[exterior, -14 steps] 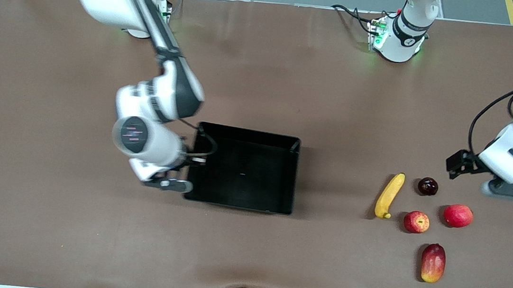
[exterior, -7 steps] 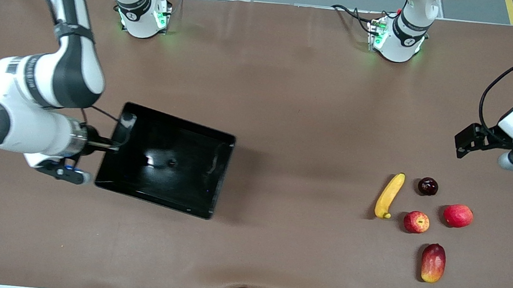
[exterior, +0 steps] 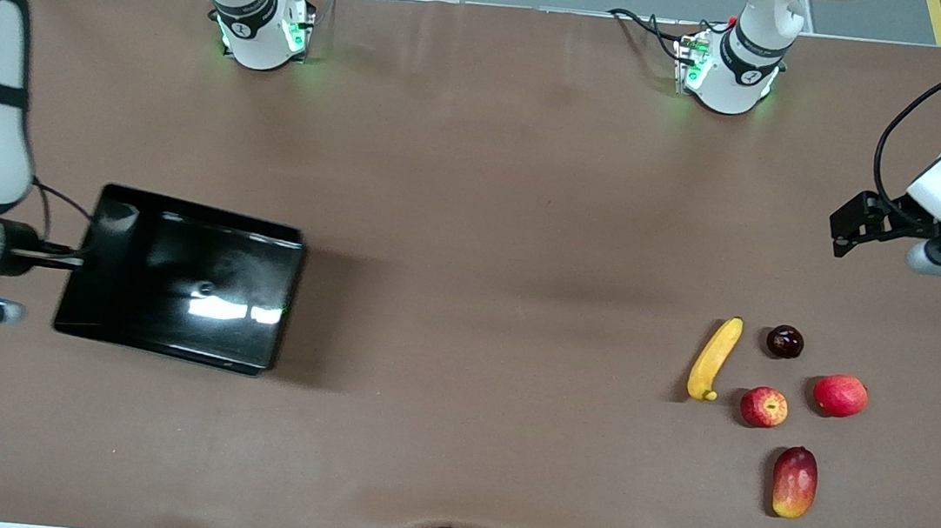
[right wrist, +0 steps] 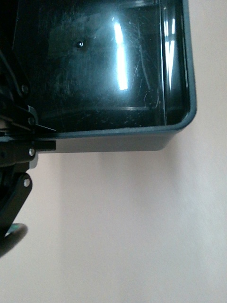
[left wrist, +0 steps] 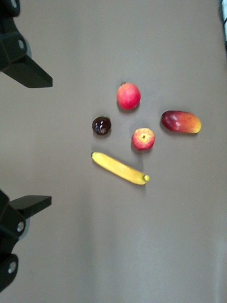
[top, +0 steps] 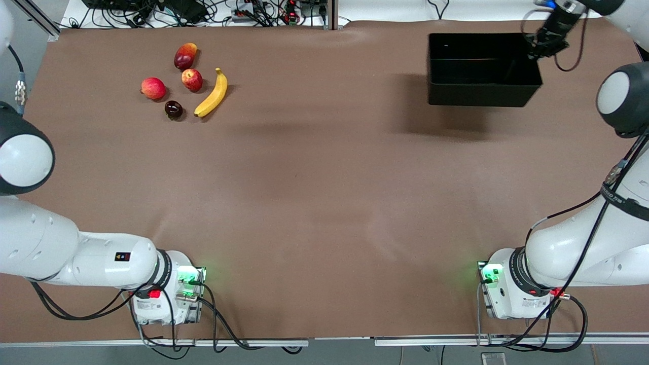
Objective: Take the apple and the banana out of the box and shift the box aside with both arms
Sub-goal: 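Drag the tray with the right gripper while the left gripper withdraws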
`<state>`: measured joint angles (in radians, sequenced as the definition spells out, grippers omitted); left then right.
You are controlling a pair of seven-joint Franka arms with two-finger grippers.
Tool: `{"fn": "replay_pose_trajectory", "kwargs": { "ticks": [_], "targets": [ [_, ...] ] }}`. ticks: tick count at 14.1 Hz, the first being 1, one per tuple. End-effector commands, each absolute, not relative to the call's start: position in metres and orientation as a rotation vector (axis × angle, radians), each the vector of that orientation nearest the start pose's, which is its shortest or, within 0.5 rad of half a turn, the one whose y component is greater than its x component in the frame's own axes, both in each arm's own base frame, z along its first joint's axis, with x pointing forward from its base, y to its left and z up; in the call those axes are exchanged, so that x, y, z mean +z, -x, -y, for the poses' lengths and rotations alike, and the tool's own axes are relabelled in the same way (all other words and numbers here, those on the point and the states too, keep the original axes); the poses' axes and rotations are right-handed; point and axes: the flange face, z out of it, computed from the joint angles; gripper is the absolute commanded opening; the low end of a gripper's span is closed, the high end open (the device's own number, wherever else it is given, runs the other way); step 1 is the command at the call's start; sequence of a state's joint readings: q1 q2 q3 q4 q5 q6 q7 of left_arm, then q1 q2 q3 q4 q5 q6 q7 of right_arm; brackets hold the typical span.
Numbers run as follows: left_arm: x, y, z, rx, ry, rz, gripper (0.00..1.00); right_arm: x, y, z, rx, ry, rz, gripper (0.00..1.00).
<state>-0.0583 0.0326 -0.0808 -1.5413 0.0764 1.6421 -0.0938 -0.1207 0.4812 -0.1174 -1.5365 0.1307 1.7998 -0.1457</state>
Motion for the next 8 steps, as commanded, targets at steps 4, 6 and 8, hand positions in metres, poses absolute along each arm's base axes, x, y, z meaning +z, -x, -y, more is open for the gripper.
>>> {"fn": "replay_pose_trajectory", "kwargs": {
  "ticks": [4,6,8],
  "targets": [
    [0.628,-0.549,0.058,-0.051,3.116,-0.127,1.0,0.292,-0.625,0.205,0.239,2.974,-0.051,0.0],
    [0.628,-0.547,0.065,-0.034,3.114,-0.153,1.0,0.276,-0.62,0.217,0.232,2.918,-0.054,0.0],
    [0.629,-0.546,0.074,-0.034,3.112,-0.184,1.0,0.264,-0.617,0.222,0.253,2.907,-0.058,0.0]
  ]
}}
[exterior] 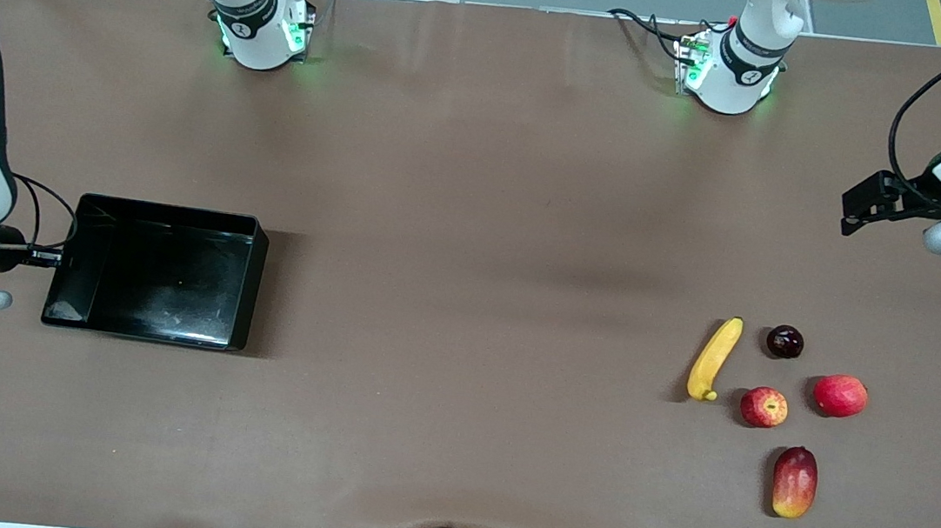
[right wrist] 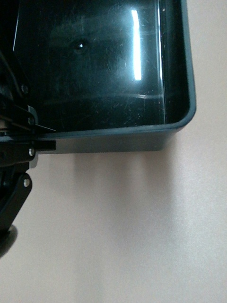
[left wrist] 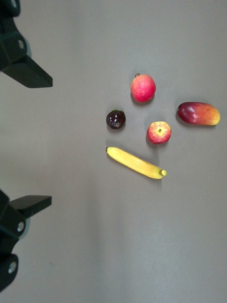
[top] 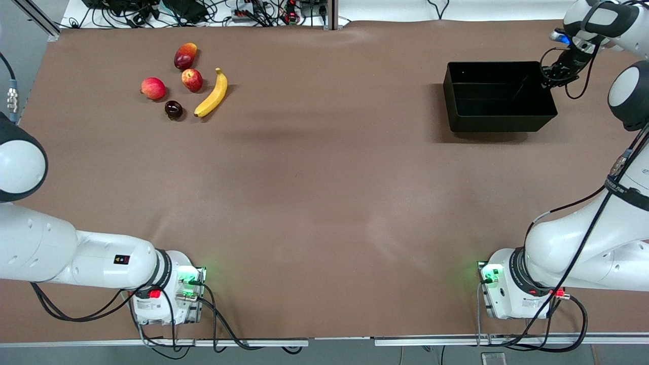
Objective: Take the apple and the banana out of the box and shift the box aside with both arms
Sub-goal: 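Drag the tray with the right gripper while the left gripper withdraws, then release the tray rim and raise the right gripper away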
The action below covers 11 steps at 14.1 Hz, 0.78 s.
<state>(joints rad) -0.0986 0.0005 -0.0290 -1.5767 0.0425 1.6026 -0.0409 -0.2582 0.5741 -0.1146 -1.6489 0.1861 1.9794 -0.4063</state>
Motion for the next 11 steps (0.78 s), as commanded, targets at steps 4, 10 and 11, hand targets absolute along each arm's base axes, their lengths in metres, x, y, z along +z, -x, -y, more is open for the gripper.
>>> {"fn": "replay_pose_trajectory", "kwargs": {
  "ticks": [4,10,11],
  "targets": [
    [0.627,-0.536,0.086,0.034,3.104,-0.221,1.0,0.257,-0.614,0.228,0.272,2.901,-0.088,0.76],
    [0.629,-0.533,0.084,0.026,3.098,-0.216,1.0,0.308,-0.644,0.233,0.12,2.938,-0.037,1.0],
    [0.63,-0.533,0.084,0.024,3.098,-0.215,1.0,0.333,-0.656,0.229,0.085,2.95,0.041,1.0]
  ]
}}
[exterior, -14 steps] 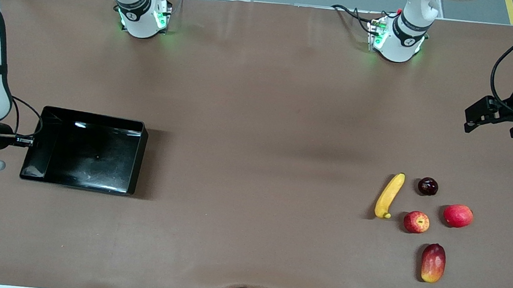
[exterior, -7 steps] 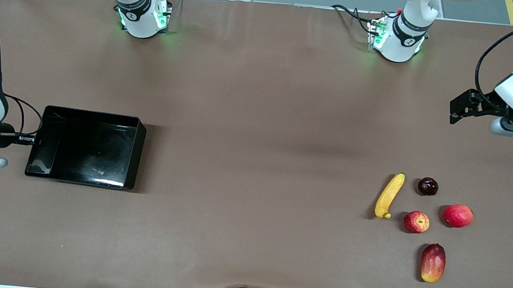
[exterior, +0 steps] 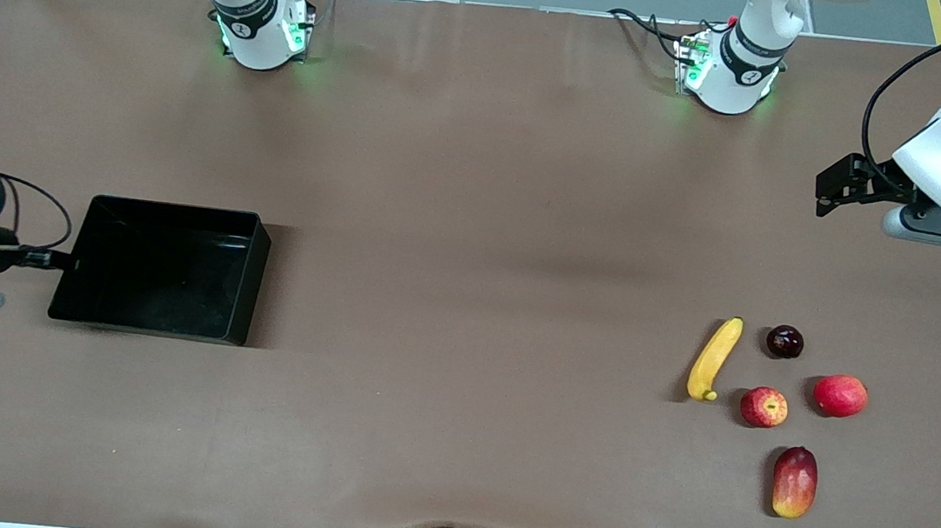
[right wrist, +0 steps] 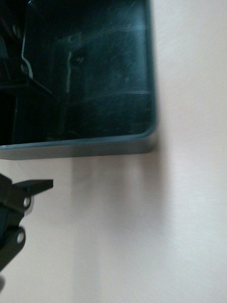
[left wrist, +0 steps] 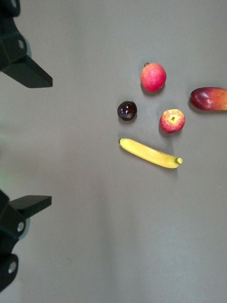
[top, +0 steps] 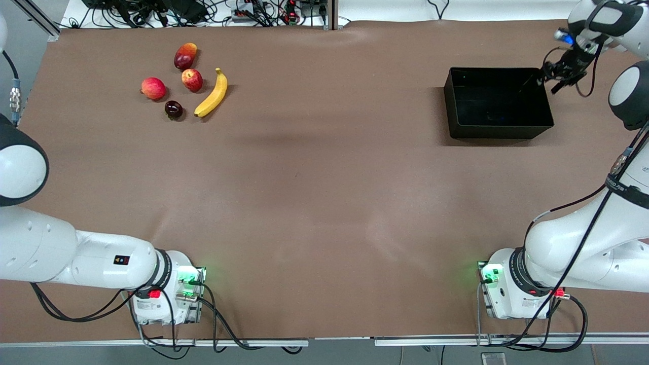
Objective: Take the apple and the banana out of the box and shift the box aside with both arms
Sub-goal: 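Release the tray rim and raise the right gripper away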
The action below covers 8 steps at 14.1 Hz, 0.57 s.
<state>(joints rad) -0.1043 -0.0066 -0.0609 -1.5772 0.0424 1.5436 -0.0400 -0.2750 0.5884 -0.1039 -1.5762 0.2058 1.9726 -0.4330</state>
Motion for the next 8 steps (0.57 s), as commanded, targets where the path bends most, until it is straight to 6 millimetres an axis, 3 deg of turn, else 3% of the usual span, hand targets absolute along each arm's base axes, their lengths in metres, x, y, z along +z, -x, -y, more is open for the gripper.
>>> {"fn": "replay_pose_trajectory", "kwargs": {
  "ticks": [1,4,6,8],
  "targets": [
    [0.63,-0.533,0.086,0.024,3.099,-0.22,1.0,0.35,-0.664,0.227,0.061,2.957,0.138,1.0],
    [0.631,-0.532,0.091,0.019,3.101,-0.232,1.0,0.395,-0.692,0.232,-0.176,3.014,0.304,1.0],
    [0.631,-0.533,0.091,0.02,3.103,-0.233,1.0,0.429,-0.709,0.194,-0.251,3.023,0.389,1.0],
    [0.633,-0.534,0.094,-0.004,3.107,-0.217,1.0,0.447,-0.715,0.159,-0.265,3.014,0.435,1.0]
  ]
}}
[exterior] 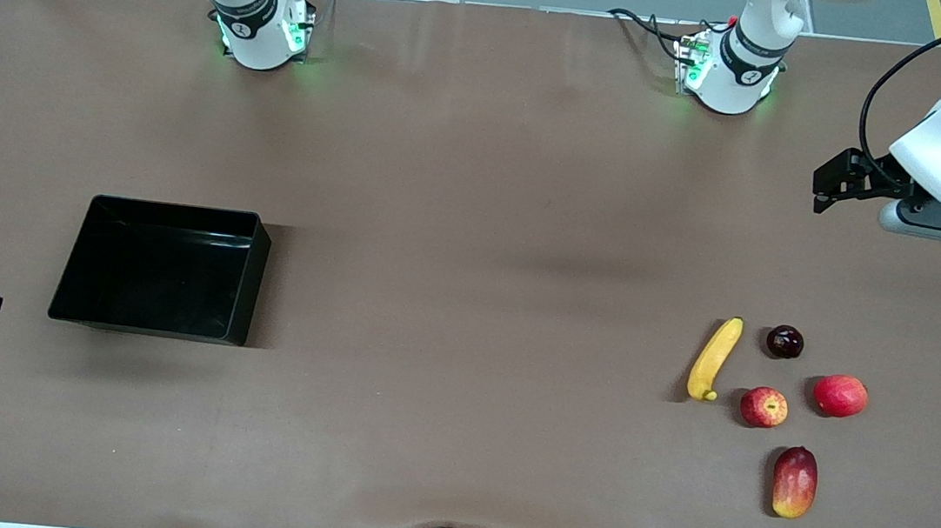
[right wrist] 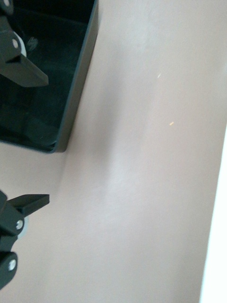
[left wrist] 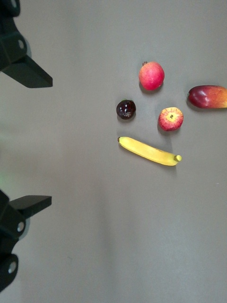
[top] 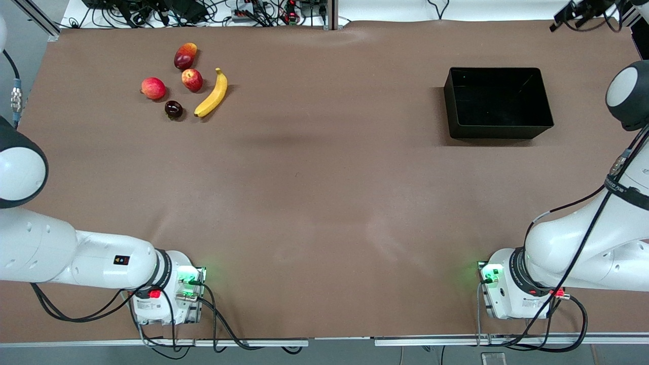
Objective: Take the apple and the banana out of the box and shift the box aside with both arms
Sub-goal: 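Release the tray rim and raise the right gripper away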
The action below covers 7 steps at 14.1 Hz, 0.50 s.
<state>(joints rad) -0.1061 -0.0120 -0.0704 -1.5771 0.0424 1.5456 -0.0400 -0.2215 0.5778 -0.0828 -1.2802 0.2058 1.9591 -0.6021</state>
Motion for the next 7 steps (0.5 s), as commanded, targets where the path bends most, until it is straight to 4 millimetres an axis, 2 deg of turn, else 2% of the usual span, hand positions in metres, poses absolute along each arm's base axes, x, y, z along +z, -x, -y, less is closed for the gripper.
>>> {"fn": "replay_pose_trajectory", "kwargs": {
  "ticks": [1,2,4,6,7],
  "targets": [
    [0.632,-0.534,0.094,-0.004,3.107,-0.214,1.0,0.466,-0.714,0.144,-0.291,3.014,0.413,1.0],
    [0.632,-0.534,0.095,-0.004,3.107,-0.217,1.0,0.482,-0.712,0.123,-0.286,3.017,0.354,1.0],
    [0.632,-0.534,0.096,-0.005,3.107,-0.214,1.0,0.51,-0.695,0.092,-0.161,3.039,0.208,1.0],
    [0.632,-0.533,0.098,-0.002,3.107,-0.217,1.0,0.55,-0.672,0.063,-0.089,3.103,0.267,1.0],
    [0.632,-0.533,0.097,-0.002,3.107,-0.212,1.0,0.571,-0.657,0.057,-0.048,3.131,0.295,1.0]
  ]
}}
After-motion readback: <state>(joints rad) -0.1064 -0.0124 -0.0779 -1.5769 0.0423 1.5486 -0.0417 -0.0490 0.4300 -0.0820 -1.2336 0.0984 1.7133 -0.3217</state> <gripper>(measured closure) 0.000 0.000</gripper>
